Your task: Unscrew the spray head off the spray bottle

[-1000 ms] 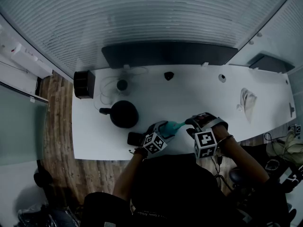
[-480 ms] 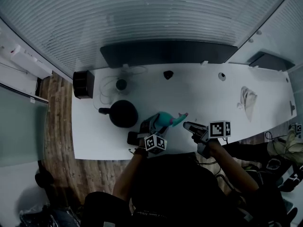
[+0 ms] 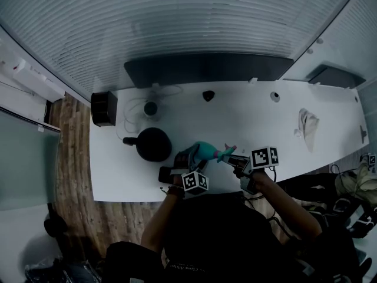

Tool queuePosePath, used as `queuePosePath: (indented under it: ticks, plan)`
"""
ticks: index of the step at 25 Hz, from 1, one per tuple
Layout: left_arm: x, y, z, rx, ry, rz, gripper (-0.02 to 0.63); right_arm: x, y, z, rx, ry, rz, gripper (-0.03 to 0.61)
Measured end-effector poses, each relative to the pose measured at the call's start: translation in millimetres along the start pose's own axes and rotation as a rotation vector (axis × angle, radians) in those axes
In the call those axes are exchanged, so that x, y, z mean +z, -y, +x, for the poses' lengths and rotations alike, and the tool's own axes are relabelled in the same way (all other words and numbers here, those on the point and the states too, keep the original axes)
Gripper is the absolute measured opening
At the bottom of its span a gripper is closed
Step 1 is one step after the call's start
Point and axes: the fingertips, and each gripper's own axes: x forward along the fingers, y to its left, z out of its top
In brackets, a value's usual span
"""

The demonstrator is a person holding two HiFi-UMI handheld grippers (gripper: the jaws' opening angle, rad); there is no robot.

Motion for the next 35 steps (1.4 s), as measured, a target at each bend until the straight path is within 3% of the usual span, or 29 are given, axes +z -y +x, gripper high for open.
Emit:
queuePosePath:
  ticks: [2,6,11,18,23,28,31,35]
  plan:
    - [0,1,0,0.005,0.001,0.005,0.359,0,-2,-1,0.001,-0.022,-0.032,0.121]
    - [-1,0,-1,0.02,-0.004,0.033,0.359,5,-8,-5,0.099,0.006,0.132,0.123]
    - [-5,-1,0,0.045,-0.019,0.068,0.359,1,4,-3,0.067,-0.011,0.153,0.121]
    - [-7,-8,-2,0.07,-0.021,0.051,0.359,2,0,-7,0.13,0.007,0.245,0.121]
    - [-8,-14,-7,0.138,-0.019,0.133,0.359,4,5,-16,0.212,0.034,0.437,0.123]
    - [1,-15,-9,0.183,0.009,0.204,0.359,-5,14,-9,0.231,0.016,0.519,0.123]
    - [5,-16,-11,0.194,0.013,0.227,0.359,-7,16,-5,0.206,0.011,0.489,0.123]
    - [4,-10,-9,0.145,0.006,0.183,0.359,-3,10,-5,0.119,-0.028,0.209,0.112]
